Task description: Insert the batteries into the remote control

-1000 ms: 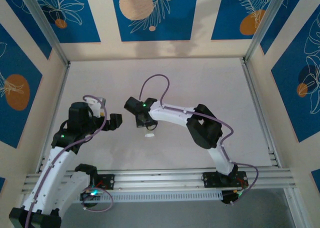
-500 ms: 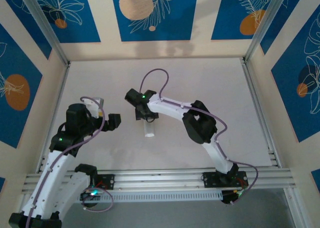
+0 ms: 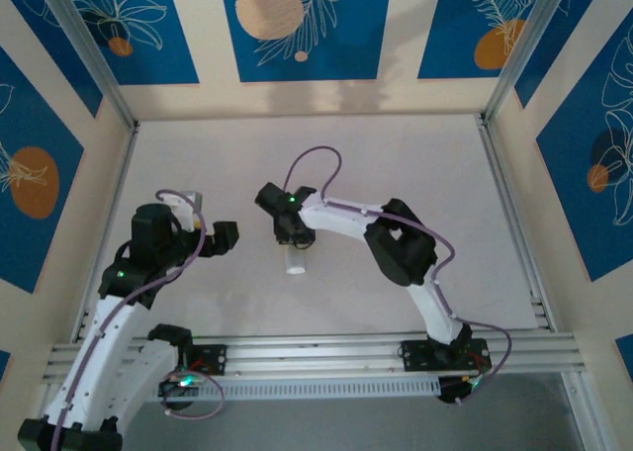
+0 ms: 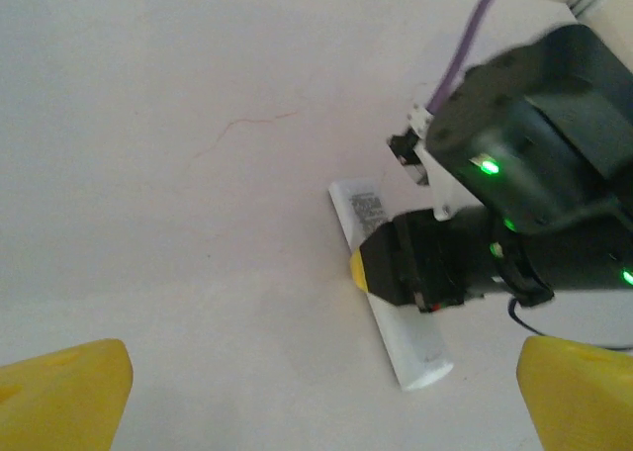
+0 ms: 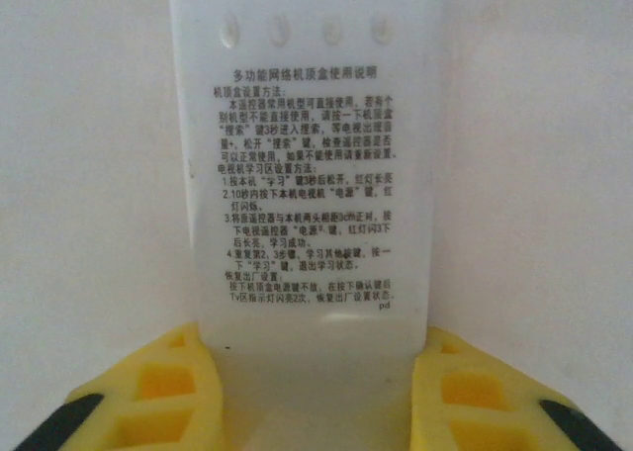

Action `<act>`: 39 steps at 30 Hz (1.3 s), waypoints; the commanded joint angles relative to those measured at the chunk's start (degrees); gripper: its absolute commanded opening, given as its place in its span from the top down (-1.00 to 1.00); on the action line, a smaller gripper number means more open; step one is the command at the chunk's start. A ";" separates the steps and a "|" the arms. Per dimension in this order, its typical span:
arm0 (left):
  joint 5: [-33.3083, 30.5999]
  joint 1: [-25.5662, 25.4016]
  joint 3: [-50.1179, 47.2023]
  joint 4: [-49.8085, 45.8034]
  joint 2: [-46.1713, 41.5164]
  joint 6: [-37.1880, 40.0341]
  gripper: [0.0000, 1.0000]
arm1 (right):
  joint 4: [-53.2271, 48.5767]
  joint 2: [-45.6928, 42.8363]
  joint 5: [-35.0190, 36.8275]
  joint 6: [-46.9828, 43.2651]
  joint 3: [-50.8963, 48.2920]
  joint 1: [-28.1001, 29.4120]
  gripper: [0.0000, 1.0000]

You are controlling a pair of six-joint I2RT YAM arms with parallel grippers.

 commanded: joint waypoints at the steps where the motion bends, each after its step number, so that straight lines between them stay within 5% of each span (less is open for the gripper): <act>1: 8.10 0.82 2.27 4.86 4.62 -13.09 -1.00 | 11.05 -11.08 -6.66 -2.89 -8.00 -0.73 0.49; 5: 15.31 -1.55 8.43 7.80 14.10 -21.75 -0.90 | 32.16 -26.22 -15.87 -8.93 -25.74 -3.34 0.46; 12: 2.79 -16.44 21.22 3.49 26.28 -19.52 -0.82 | 36.45 -39.17 -20.26 -11.57 -34.67 -5.11 0.47; 16: -10.84 -22.60 25.90 -0.62 31.77 -22.17 -0.66 | 36.81 -43.28 -18.99 -11.87 -36.24 -4.71 0.47; 24: -13.60 -24.94 26.77 1.19 37.62 -29.82 -0.12 | 41.86 -46.84 -17.19 -14.52 -39.84 -3.54 0.46; 32: -10.29 -25.74 22.69 10.14 36.82 -33.76 0.85 | 48.07 -45.61 -21.72 -10.21 -42.74 -4.98 0.39; 35: -12.51 -25.79 23.00 8.25 35.97 -33.84 0.93 | 48.75 -45.32 -23.51 -9.32 -42.56 -5.26 0.19; 39: -24.04 -25.79 28.63 -5.74 36.27 -33.61 0.89 | 45.39 -49.17 -20.80 -8.51 -42.81 -5.42 -0.15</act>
